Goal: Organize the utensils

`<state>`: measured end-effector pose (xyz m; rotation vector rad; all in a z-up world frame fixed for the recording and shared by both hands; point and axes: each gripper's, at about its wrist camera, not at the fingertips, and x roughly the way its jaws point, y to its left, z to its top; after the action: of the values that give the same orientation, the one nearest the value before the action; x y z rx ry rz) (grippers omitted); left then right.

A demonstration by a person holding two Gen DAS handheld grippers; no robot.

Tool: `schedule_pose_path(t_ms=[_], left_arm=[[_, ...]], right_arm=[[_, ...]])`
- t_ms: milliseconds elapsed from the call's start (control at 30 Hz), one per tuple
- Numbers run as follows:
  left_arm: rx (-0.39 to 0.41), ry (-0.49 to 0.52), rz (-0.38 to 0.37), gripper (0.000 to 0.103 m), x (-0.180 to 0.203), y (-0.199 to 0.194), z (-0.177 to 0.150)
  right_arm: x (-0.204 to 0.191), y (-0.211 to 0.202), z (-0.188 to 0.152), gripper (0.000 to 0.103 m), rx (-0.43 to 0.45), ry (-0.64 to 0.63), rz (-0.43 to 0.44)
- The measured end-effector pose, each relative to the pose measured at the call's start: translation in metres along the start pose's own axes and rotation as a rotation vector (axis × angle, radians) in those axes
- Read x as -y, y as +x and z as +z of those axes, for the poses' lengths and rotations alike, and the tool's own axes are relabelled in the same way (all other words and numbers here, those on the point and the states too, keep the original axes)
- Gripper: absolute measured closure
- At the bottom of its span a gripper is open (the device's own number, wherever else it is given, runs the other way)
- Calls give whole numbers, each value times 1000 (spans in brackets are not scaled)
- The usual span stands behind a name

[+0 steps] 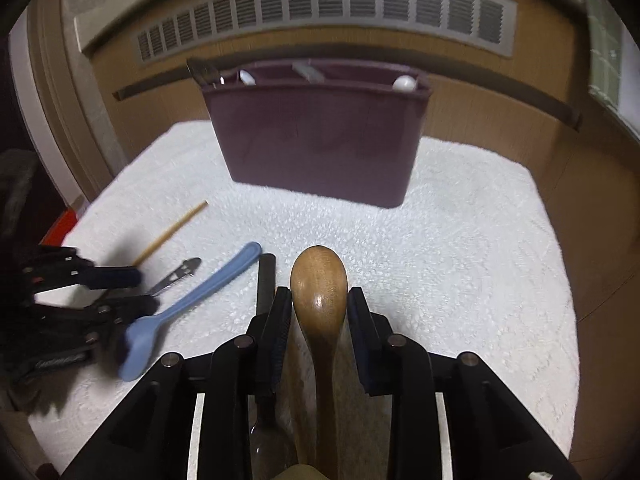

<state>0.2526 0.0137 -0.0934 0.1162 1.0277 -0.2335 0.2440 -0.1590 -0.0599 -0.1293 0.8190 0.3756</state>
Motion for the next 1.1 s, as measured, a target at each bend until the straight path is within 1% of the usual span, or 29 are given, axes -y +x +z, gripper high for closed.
schedule_pose_path(t_ms=[33, 67, 100, 200, 267, 300, 367, 433, 500, 733, 967, 1033, 1100], left_arm=[[-2, -14, -4, 94, 0, 1, 3], [-2, -30, -13, 94, -1, 0, 4], [17, -57, -38, 94, -2, -6, 4], [132, -105, -87, 94, 2, -39, -5], [197, -133, -106, 94, 5, -58, -13], [229, -138, -103, 94, 8, -66, -17], [259, -132, -82, 94, 11, -77, -20], [256, -135, -87, 94, 13, -80, -22], [259, -129, -82, 99, 15, -83, -24], [278, -118, -77, 100, 17, -95, -29], [268, -129, -65, 99, 11, -92, -29], [281, -167, -91, 98, -1, -89, -31], [285, -222, -172, 96, -21, -83, -35]], right_arm=[[1, -8, -1, 76, 19, 5, -1], [2, -17, -2, 76, 36, 8, -4], [3, -28, -4, 76, 62, 9, -9], [6, -58, -10, 76, 127, -5, -11], [7, -72, -13, 76, 152, -20, -12], [7, -77, -15, 76, 158, -25, -9], [3, -83, -16, 76, 165, -36, 1], [0, -89, -18, 77, 173, -43, 1], [-3, -90, -18, 77, 179, -39, 4], [-6, -99, -15, 77, 201, -41, 2], [-8, -101, -15, 77, 201, -47, -4], [-8, -101, -15, 77, 201, -46, -7], [-7, -102, -16, 77, 202, -43, -12]])
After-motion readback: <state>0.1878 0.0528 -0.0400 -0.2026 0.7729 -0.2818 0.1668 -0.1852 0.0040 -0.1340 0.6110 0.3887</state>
